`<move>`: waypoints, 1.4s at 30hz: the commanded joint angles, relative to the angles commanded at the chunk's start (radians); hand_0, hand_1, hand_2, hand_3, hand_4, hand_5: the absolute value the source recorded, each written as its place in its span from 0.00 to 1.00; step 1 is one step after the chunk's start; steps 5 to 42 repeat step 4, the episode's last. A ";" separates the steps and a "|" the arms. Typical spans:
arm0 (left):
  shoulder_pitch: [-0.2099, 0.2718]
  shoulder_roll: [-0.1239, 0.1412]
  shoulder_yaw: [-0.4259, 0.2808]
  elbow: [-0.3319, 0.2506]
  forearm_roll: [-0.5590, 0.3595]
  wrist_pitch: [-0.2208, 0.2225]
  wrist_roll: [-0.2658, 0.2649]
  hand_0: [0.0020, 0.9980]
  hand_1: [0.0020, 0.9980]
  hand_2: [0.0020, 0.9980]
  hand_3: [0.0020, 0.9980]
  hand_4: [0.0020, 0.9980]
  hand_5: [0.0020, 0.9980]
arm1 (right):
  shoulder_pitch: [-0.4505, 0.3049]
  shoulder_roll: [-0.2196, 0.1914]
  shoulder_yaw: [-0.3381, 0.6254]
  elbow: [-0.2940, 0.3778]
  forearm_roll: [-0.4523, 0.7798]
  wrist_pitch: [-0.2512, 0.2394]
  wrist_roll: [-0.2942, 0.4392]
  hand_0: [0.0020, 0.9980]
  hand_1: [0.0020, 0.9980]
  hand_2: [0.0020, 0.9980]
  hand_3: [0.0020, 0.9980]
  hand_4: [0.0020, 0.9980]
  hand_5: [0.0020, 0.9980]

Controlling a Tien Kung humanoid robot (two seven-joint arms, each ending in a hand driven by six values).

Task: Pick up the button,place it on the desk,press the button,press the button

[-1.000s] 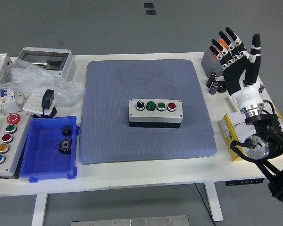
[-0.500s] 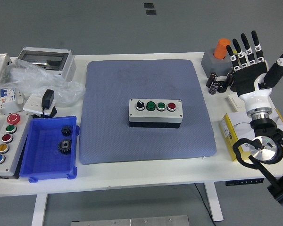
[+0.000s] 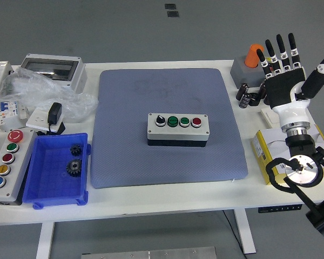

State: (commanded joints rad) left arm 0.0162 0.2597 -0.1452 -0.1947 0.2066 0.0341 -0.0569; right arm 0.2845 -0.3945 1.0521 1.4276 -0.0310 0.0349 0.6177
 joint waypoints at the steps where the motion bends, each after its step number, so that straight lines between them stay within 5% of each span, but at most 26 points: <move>1: 0.000 0.000 0.000 0.000 0.000 0.000 0.000 0.59 0.63 0.60 0.61 0.57 0.38 | 0.000 0.000 0.001 0.000 0.001 -0.002 0.000 0.73 0.89 0.99 1.00 1.00 1.00; 2: -0.001 0.000 0.001 0.000 -0.001 0.000 0.000 0.59 0.63 0.60 0.61 0.57 0.38 | -0.001 0.000 0.003 0.001 0.002 -0.004 0.001 0.67 0.82 0.99 1.00 1.00 1.00; 42: -0.002 0.001 0.001 0.000 -0.001 -0.001 -0.001 0.59 0.63 0.60 0.61 0.57 0.38 | -0.001 0.000 0.008 0.002 0.002 -0.010 0.002 0.67 0.82 0.99 1.00 1.00 1.00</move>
